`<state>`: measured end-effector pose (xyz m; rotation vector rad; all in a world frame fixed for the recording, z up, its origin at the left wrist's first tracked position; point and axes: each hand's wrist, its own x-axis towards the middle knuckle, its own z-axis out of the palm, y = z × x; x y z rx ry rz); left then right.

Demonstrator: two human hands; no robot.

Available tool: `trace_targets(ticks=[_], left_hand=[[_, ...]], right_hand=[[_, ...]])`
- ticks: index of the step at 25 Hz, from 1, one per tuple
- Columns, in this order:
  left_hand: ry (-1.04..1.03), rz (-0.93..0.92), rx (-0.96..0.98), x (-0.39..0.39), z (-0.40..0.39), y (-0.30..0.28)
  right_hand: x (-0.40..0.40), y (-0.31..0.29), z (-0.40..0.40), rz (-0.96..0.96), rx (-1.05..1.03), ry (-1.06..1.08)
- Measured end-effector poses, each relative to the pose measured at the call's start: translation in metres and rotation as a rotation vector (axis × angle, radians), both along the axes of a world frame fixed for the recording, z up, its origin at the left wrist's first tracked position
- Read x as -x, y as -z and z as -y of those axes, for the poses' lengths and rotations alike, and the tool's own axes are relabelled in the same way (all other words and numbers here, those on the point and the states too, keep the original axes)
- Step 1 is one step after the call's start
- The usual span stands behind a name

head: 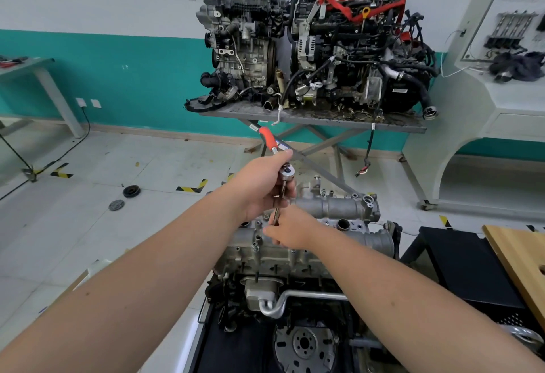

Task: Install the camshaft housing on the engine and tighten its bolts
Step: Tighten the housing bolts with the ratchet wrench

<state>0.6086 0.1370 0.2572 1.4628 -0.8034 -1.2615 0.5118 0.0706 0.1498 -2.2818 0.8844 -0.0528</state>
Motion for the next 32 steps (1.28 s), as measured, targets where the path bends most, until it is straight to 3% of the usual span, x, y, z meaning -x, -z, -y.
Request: trace_targets(ticks=[7,16,23,29,30,32], left_hand=[[-0.1,-0.123,-0.015,-0.032,-0.018,0.01],[-0.116,-0.194,-0.001,-0.044,-0.021,0.023],[-0.079,-0.141,0.006,-0.044,-0.024,0.024],[0.059,0.339,-0.003,-0.042,-0.026,0.013],[0.092,0.392,0.003,-0.042,-0.025,0.011],[0.134,0.504,0.015,-0.042,-0.024,0.006]], right_hand=[[-0.027,-0.002,-0.011,-0.094,-0.12,-0.08],[-0.033,-0.003,-0.015,-0.199,-0.045,-0.091],[-0.03,-0.003,-0.018,-0.19,0.021,-0.119],[-0.022,0.0,-0.016,-0.169,0.019,-0.183],[-0.022,-0.003,-0.014,-0.127,-0.038,-0.138],[-0.026,-0.017,-0.011,0.125,-0.333,0.145]])
